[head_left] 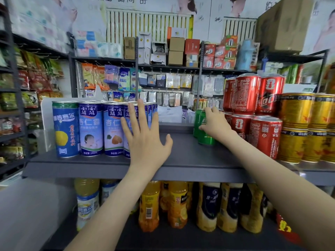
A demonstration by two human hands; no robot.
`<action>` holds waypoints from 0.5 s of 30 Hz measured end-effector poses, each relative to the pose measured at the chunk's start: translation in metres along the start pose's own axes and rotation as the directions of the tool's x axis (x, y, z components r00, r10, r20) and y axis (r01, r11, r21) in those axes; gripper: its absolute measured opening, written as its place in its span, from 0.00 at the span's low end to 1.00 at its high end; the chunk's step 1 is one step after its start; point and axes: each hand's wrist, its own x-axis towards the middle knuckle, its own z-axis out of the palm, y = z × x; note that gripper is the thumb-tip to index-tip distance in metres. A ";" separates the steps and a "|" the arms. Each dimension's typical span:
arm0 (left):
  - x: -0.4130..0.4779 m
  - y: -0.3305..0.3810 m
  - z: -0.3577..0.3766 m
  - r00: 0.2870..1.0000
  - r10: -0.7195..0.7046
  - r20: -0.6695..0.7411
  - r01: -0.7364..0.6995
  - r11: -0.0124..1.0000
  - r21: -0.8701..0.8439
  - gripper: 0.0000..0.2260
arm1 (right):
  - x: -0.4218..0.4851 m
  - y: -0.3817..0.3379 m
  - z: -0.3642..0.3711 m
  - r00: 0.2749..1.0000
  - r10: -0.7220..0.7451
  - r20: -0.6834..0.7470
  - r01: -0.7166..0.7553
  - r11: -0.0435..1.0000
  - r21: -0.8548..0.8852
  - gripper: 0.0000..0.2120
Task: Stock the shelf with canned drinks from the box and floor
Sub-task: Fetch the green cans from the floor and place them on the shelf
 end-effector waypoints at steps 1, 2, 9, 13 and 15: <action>0.000 0.000 0.000 1.000 0.001 -0.002 -0.001 1.000 0.000 0.30 | 0.001 0.003 0.001 1.000 0.005 0.004 -0.005 1.000 0.002 0.32; 0.001 0.000 0.000 1.000 0.002 -0.004 -0.002 1.000 -0.003 0.30 | 0.002 0.005 0.002 1.000 0.011 0.010 -0.011 1.000 0.008 0.32; 0.000 -0.001 0.000 1.000 0.001 -0.009 -0.001 1.000 -0.028 0.29 | 0.010 0.011 0.005 0.999 0.011 0.053 -0.014 0.998 0.065 0.36; 0.000 -0.001 -0.001 1.000 -0.004 0.004 0.004 0.999 -0.042 0.28 | 0.002 0.011 0.003 0.997 -0.002 0.082 0.000 1.000 0.022 0.42; 0.001 0.000 -0.002 1.000 -0.003 0.005 0.003 0.999 -0.051 0.28 | -0.009 0.006 0.000 0.998 -0.046 0.039 0.047 0.998 -0.031 0.41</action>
